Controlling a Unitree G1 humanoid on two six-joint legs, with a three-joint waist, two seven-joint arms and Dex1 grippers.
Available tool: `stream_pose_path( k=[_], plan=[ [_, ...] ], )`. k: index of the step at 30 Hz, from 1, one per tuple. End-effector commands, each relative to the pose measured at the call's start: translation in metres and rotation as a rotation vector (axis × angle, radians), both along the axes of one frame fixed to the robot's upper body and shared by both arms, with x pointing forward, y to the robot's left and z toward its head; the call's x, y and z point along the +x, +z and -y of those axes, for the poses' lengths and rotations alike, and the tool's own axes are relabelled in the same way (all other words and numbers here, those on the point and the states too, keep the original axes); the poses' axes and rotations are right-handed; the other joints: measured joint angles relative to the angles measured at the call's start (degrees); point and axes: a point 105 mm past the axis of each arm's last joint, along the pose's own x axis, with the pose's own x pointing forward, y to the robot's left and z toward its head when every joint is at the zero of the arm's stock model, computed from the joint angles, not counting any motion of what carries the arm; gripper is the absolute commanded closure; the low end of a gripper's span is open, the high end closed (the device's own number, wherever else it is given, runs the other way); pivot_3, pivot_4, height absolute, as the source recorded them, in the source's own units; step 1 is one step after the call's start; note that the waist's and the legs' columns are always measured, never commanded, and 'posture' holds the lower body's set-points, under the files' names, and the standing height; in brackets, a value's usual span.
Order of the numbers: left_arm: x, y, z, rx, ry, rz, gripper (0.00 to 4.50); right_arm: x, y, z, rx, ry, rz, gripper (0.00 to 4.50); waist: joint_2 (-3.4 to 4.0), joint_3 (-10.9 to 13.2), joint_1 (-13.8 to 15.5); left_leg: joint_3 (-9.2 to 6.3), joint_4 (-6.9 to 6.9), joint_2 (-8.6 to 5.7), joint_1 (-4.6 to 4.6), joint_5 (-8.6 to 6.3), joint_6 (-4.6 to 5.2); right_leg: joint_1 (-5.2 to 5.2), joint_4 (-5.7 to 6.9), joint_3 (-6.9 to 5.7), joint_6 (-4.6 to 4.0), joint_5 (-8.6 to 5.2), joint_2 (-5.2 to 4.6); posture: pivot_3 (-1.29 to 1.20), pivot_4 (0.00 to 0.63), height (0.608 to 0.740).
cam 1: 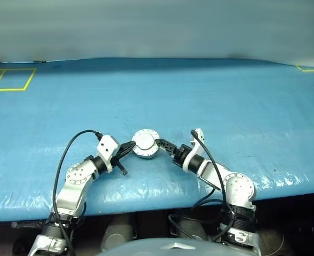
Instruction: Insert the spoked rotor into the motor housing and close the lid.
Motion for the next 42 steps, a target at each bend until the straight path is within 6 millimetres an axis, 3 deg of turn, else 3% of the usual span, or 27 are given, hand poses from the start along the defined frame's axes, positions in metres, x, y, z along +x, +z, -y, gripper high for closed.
stream_pose_path(
  k=[1,2,5,9,16,22,35,42],
  plan=[
    [-0.005,-0.012,0.000,0.036,-0.008,-0.044,4.50,-0.001,0.011,-0.028,0.120,0.034,0.001,0.01,0.00,0.00,-0.03,0.00,0.00,0.00,0.00,0.00,0.00,0.00,0.00,0.00,0.00,0.00,0.00,0.00,0.150,0.740],
    [-0.005,-0.013,0.000,0.037,-0.009,-0.044,4.50,-0.001,0.011,-0.028,0.127,0.033,0.000,0.01,0.00,0.00,-0.03,0.00,0.00,0.00,0.00,0.00,0.00,0.00,0.00,0.00,0.00,0.00,0.00,0.00,0.150,0.740],
    [-0.005,-0.013,0.000,0.039,-0.009,-0.044,4.50,0.000,0.012,-0.029,0.145,0.037,0.000,0.57,0.00,0.00,-0.03,0.00,0.00,0.00,-0.01,0.00,0.00,0.00,0.00,0.00,0.01,0.00,0.01,0.00,0.150,0.740],
    [-0.004,-0.013,0.000,0.040,-0.007,-0.043,4.50,0.002,0.013,-0.029,0.168,0.029,-0.010,1.91,0.00,0.00,-0.04,0.00,0.00,0.00,-0.02,0.00,0.00,-0.01,0.00,0.00,0.01,0.00,0.01,0.00,0.150,0.740],
    [-0.005,-0.013,0.001,0.034,-0.008,-0.043,4.50,0.005,0.013,-0.025,0.195,0.006,-0.018,1.91,0.01,0.01,-0.13,0.00,0.00,0.00,-0.01,0.00,0.01,-0.01,-0.01,0.01,0.02,0.00,0.00,0.00,0.150,0.740],
    [-0.005,-0.013,0.000,0.033,-0.005,-0.043,4.50,0.005,0.013,-0.027,0.200,0.004,-0.025,3.26,0.03,0.02,-0.15,0.00,-0.01,0.00,-0.02,0.00,0.01,-0.02,-0.01,0.02,0.02,-0.01,-0.01,0.00,0.150,0.740],
    [-0.003,-0.011,-0.002,0.024,0.016,-0.037,4.50,0.006,0.012,-0.029,0.183,0.000,-0.029,3.28,0.04,0.03,-0.47,-0.01,-0.01,0.01,-0.04,0.00,0.01,-0.02,-0.01,0.01,0.03,-0.01,0.00,0.00,0.150,0.740],
    [0.016,0.021,-0.013,-0.292,0.207,-0.010,4.50,0.008,0.033,-0.026,0.232,-0.025,0.032,3.28,0.01,0.07,-0.69,-0.01,0.01,0.01,-0.20,0.00,0.01,-0.02,0.00,0.03,0.12,0.04,-0.02,0.00,0.150,0.740]
  ],
)
